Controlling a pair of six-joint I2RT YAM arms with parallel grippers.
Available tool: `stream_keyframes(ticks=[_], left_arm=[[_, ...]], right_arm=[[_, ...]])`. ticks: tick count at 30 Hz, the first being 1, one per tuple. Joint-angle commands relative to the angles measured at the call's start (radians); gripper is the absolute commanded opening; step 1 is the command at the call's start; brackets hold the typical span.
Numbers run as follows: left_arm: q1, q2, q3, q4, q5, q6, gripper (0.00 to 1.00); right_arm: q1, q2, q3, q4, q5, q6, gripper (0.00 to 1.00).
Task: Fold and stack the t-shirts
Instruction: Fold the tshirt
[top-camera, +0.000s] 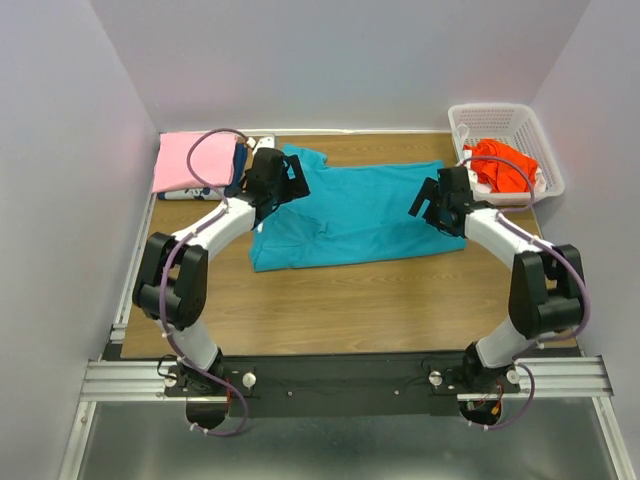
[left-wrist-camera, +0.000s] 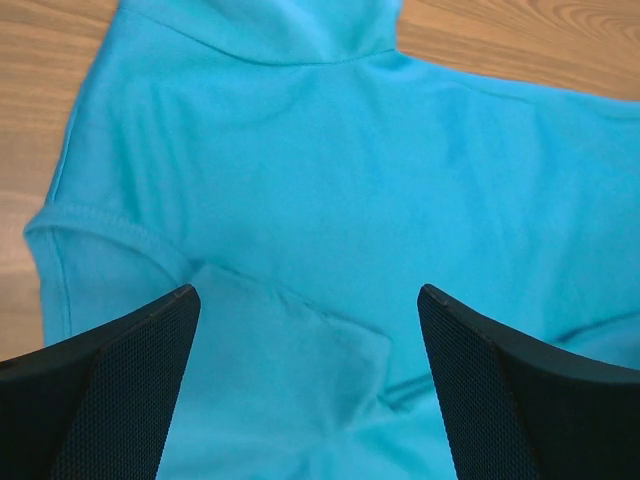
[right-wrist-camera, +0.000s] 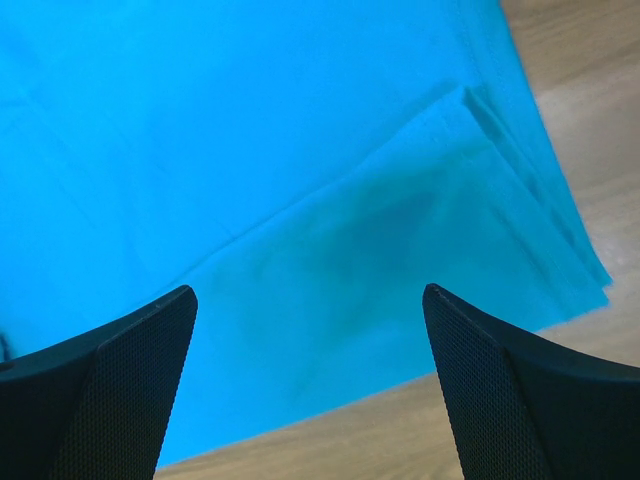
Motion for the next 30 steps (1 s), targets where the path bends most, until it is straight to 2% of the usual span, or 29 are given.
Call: stream_keyframes(ticks=[1, 8, 12, 15, 23, 30], left_arm=[[-0.058, -0.091, -0.103, 0.022, -0.038, -0.045, 0.98], [-0.100, -0.176, -0.280, 0.087, 0.008, -0.080, 0.98], [-0.106, -0.176, -0.308, 0.108, -0.001, -0.088, 0.98], [-0.108, -0.162, -0.296, 0.110, -0.001, -0.083, 0.98], [-0.129, -0.049, -0.210, 0.128, 0.028, -0.059, 0.98], [-0.128, 0.053, -0.141, 0.108, 0.064, -0.039, 0.98]], right_arm=[[0.002, 0.111, 0.080, 0.021, -0.011, -0.018, 1.00], [0.004, 0.308, 0.231, 0.058, 0.047, -0.041, 1.00], [0.004, 0.381, 0.284, 0.060, 0.044, -0.060, 1.00], [0.004, 0.369, 0.272, 0.060, 0.036, -0.072, 1.00], [0.004, 0.197, 0.119, 0.060, -0.041, -0.100, 1.00], [0.007, 0.246, 0.079, 0.064, -0.088, -0.121, 1.00]])
